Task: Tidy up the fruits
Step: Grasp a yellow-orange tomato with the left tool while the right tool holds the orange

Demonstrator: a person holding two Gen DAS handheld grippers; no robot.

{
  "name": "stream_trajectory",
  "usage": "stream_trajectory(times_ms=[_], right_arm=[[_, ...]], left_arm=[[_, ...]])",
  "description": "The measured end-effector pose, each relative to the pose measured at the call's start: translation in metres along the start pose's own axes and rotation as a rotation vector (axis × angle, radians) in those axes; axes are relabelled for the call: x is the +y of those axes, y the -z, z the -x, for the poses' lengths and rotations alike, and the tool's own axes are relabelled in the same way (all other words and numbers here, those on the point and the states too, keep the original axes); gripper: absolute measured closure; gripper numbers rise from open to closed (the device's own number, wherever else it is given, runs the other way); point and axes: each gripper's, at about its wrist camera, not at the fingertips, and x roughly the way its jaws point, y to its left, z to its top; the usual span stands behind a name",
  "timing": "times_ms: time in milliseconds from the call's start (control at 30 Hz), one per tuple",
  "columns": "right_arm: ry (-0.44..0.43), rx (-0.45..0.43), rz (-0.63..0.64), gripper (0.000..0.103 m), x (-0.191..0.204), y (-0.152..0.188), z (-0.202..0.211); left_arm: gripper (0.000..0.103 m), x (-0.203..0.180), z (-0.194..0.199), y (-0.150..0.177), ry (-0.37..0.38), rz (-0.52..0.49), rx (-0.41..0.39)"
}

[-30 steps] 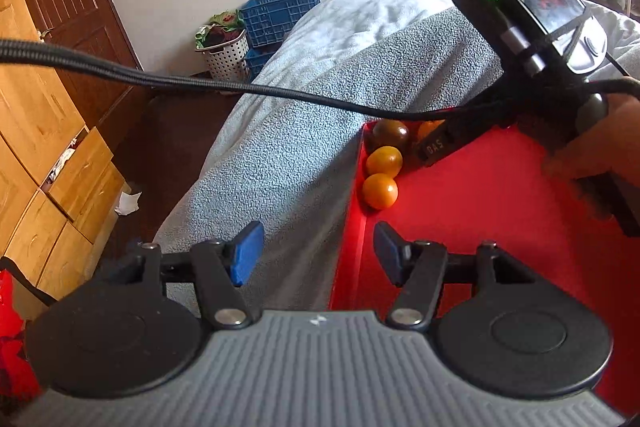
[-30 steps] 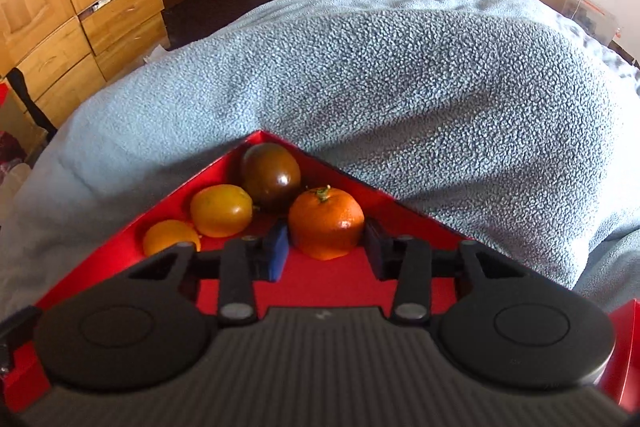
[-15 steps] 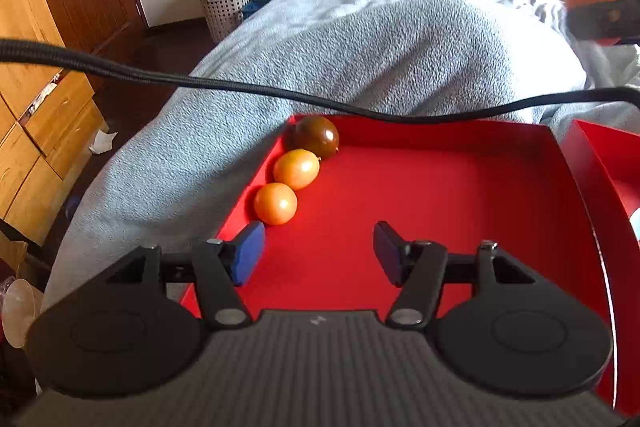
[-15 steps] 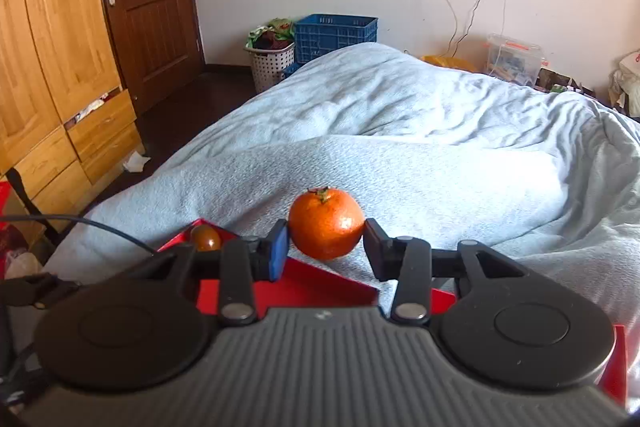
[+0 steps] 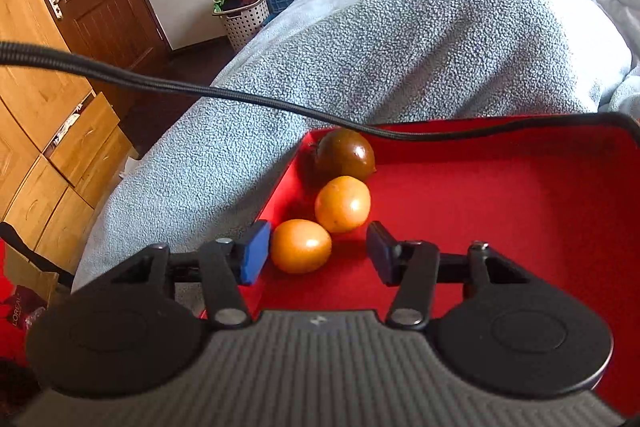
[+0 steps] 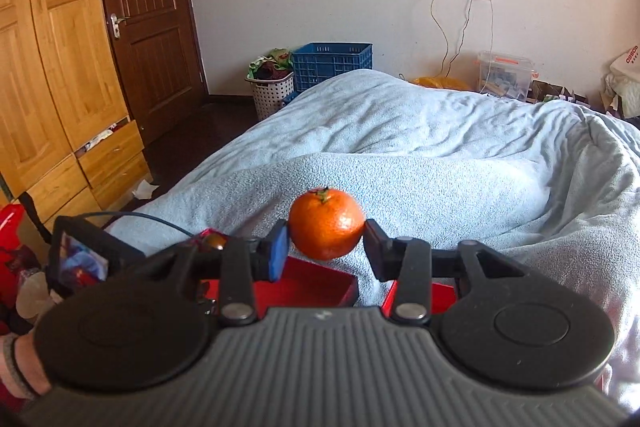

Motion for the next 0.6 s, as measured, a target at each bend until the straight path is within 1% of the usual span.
stream_trajectory(times_ms=[100,133,200,267,433,567,600], right_arm=[[-0.012,0.003,0.009,0.060,0.008,0.007,0.004],[-0.020,0.004,0.010,0.060,0.010,0.009,0.006],[-0.029,0.005,0.011,0.060,0.014,0.013,0.009],[-0.037,0.009,0.009,0.060,0.018,0.017,0.013],[-0.043,0.001,0.002,0.059,0.022,0.025,0.025],[-0.037,-0.006,0.007,0.059,0.025,0.032,0.035],[-0.039,-0.006,0.006,0.059,0.025,0.034,0.037]], left_arm=[[0.055,0.003,0.000,0.004,0.010,-0.006,-0.017],[0.058,0.003,0.001,0.005,0.003,-0.008,-0.013],[0.058,0.007,0.002,0.005,0.016,0.004,-0.005],[0.059,0.006,-0.001,0.005,0.024,-0.017,-0.014],[0.060,0.008,-0.002,0.004,0.035,-0.028,-0.015],[0.061,0.014,0.004,0.003,0.068,-0.011,0.002],[0.061,0.016,0.007,0.003,0.067,-0.008,-0.003]])
